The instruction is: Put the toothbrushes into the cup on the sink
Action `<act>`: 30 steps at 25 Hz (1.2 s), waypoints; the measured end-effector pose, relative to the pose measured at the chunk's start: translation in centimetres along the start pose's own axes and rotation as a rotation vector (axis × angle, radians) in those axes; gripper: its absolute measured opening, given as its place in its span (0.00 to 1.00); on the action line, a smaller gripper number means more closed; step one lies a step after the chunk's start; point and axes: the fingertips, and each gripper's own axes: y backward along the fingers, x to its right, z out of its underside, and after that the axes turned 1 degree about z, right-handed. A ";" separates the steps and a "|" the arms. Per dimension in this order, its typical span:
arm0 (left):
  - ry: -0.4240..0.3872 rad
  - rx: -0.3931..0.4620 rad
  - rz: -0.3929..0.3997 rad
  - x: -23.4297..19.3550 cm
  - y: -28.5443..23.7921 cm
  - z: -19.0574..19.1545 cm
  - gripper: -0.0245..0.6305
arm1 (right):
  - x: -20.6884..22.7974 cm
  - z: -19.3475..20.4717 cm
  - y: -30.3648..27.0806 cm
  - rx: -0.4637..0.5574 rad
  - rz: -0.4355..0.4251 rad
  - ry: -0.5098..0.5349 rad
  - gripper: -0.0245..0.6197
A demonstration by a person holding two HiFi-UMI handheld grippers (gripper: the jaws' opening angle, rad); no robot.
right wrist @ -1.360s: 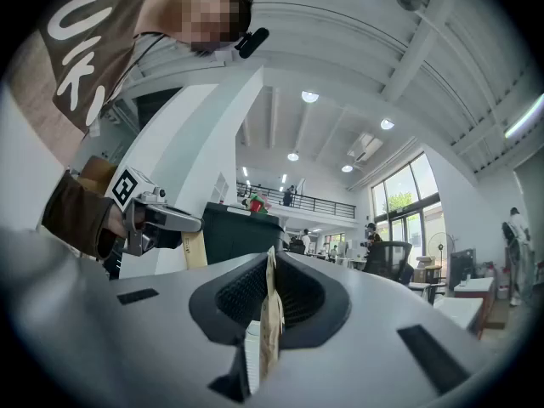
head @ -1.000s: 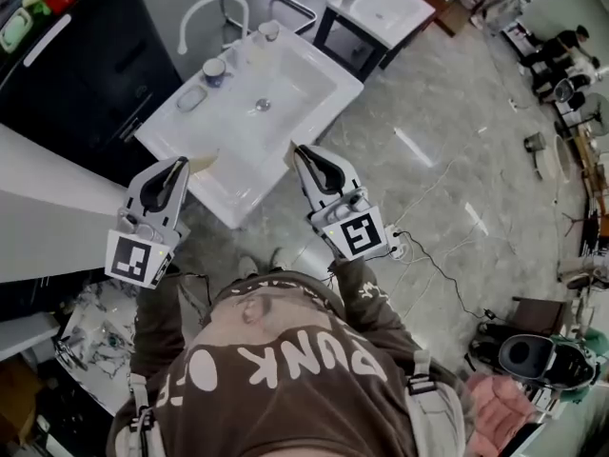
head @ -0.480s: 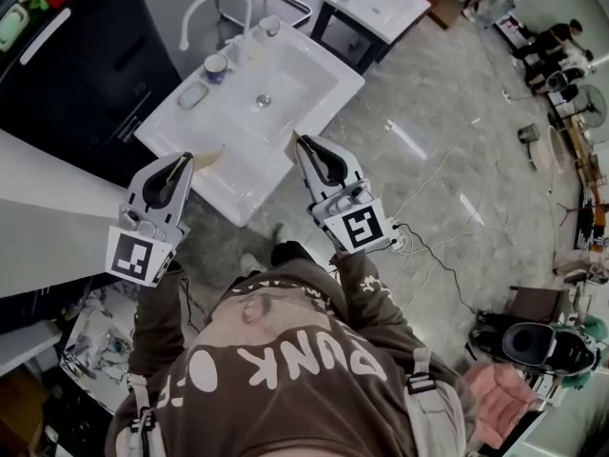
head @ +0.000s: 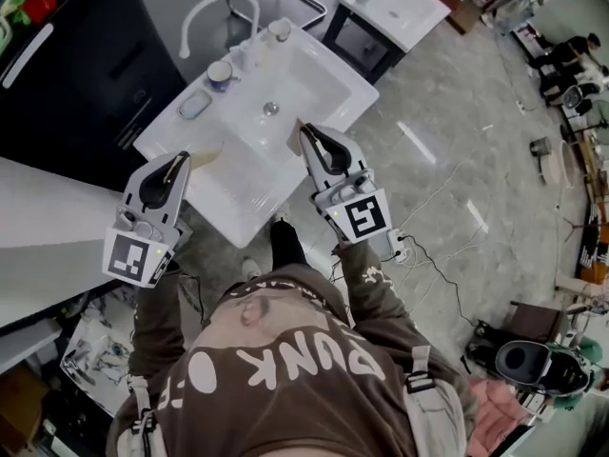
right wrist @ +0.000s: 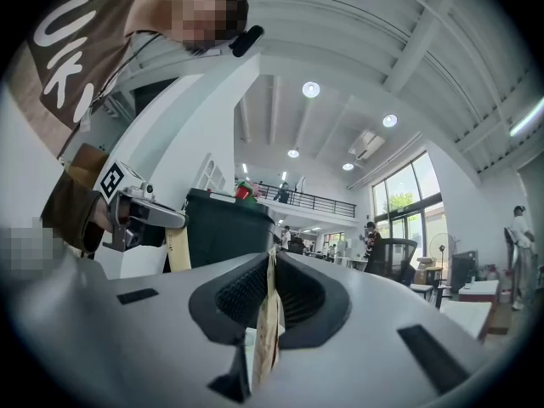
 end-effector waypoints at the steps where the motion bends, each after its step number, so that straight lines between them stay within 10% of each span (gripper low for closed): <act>1: 0.003 -0.005 -0.007 -0.4 -0.9 0.2 0.05 | 1.2 0.4 -0.9 0.002 -0.007 0.005 0.09; 14: 0.042 -0.090 -0.072 -6.3 -12.5 3.5 0.05 | 16.6 4.1 -17.7 0.099 -0.083 0.053 0.09; 30: 0.079 -0.207 -0.164 -10.2 -17.8 5.9 0.05 | 23.3 15.8 -31.2 0.048 -0.109 0.010 0.09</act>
